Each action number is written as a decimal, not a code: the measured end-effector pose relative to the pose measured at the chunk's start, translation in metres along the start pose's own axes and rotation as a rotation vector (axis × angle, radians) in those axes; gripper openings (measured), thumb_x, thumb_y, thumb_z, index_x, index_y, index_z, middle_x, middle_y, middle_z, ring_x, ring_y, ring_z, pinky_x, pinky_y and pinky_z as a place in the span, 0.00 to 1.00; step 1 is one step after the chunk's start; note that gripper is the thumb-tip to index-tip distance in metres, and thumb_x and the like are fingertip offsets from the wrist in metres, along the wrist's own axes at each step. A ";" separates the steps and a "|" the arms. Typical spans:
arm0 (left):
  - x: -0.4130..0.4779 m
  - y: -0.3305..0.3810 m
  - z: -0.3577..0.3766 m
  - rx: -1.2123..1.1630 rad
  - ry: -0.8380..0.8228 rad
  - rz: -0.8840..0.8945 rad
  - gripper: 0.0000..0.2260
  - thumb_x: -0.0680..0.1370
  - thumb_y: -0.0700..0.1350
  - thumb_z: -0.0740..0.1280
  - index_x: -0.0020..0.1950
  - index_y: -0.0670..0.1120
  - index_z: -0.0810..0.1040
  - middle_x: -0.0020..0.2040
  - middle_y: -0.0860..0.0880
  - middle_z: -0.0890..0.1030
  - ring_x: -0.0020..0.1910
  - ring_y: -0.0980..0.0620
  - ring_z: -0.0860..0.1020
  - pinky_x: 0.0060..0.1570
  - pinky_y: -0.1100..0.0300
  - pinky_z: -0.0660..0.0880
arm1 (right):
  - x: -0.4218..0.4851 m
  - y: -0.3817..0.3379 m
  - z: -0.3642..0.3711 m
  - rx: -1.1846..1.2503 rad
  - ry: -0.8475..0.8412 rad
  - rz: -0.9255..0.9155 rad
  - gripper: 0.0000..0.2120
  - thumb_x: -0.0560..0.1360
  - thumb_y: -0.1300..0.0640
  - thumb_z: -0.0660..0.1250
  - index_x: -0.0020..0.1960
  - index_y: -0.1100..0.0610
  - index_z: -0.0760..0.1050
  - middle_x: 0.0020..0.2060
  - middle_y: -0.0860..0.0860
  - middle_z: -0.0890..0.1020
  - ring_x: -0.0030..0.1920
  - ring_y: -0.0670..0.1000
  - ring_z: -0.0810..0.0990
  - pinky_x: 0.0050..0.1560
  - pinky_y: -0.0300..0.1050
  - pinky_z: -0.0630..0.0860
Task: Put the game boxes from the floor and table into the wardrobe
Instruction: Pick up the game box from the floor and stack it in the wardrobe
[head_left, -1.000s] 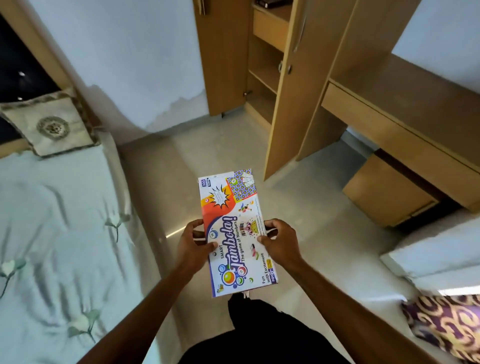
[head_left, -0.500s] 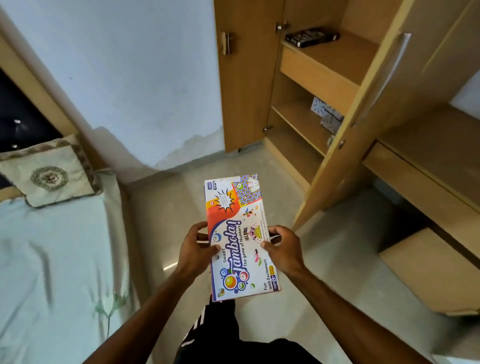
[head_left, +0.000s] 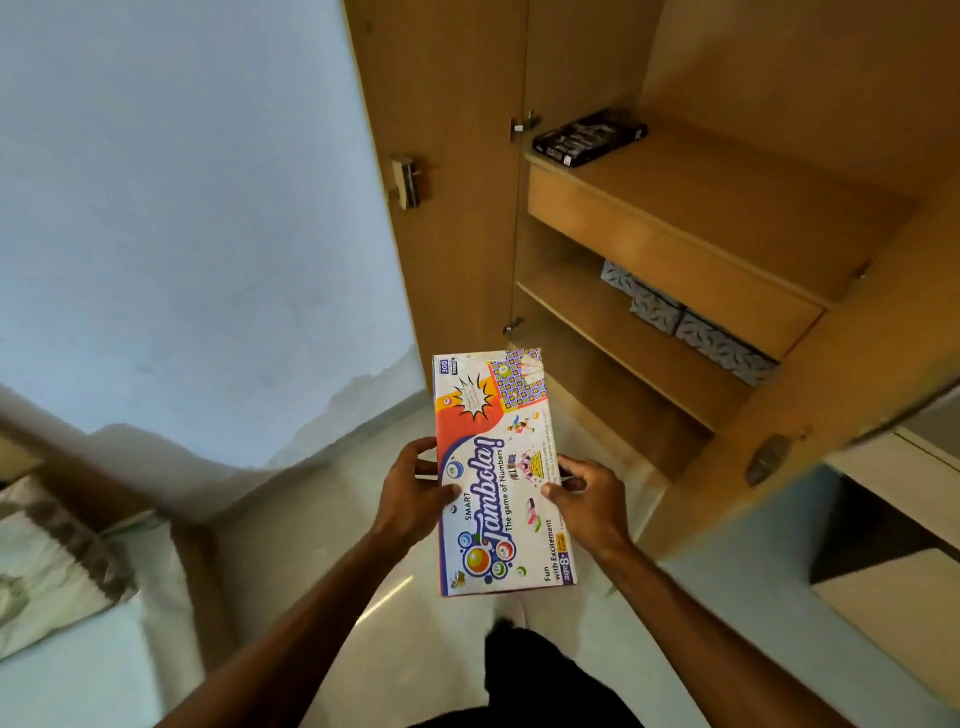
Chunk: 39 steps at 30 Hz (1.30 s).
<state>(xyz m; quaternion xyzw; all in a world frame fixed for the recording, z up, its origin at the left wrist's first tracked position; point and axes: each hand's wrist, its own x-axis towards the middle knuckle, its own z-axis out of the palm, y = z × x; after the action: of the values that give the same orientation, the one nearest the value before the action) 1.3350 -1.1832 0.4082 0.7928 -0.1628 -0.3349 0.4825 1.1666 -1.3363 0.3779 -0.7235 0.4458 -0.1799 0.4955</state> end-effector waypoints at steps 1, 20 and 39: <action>0.023 0.010 -0.001 0.008 -0.013 0.001 0.25 0.73 0.37 0.74 0.66 0.51 0.69 0.52 0.47 0.80 0.46 0.48 0.84 0.45 0.44 0.83 | 0.020 -0.006 0.002 0.006 0.010 0.006 0.17 0.72 0.62 0.74 0.60 0.57 0.81 0.50 0.50 0.83 0.43 0.49 0.84 0.39 0.40 0.80; 0.428 0.229 0.056 0.085 -0.248 0.215 0.25 0.74 0.37 0.73 0.68 0.49 0.69 0.49 0.51 0.79 0.46 0.53 0.81 0.36 0.58 0.81 | 0.411 -0.094 -0.022 0.083 0.296 0.053 0.15 0.72 0.62 0.74 0.58 0.54 0.82 0.52 0.52 0.84 0.46 0.49 0.85 0.46 0.51 0.84; 0.733 0.427 0.164 0.099 -0.306 0.355 0.21 0.76 0.35 0.70 0.68 0.42 0.72 0.59 0.40 0.82 0.52 0.41 0.83 0.51 0.41 0.81 | 0.741 -0.173 -0.102 0.084 0.464 0.028 0.11 0.72 0.66 0.71 0.54 0.60 0.83 0.49 0.54 0.87 0.43 0.50 0.85 0.44 0.45 0.82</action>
<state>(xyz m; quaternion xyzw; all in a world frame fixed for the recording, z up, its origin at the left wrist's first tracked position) 1.7794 -1.9224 0.4566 0.7146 -0.3870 -0.3526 0.4639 1.5742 -1.9835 0.4406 -0.6354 0.5498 -0.3530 0.4116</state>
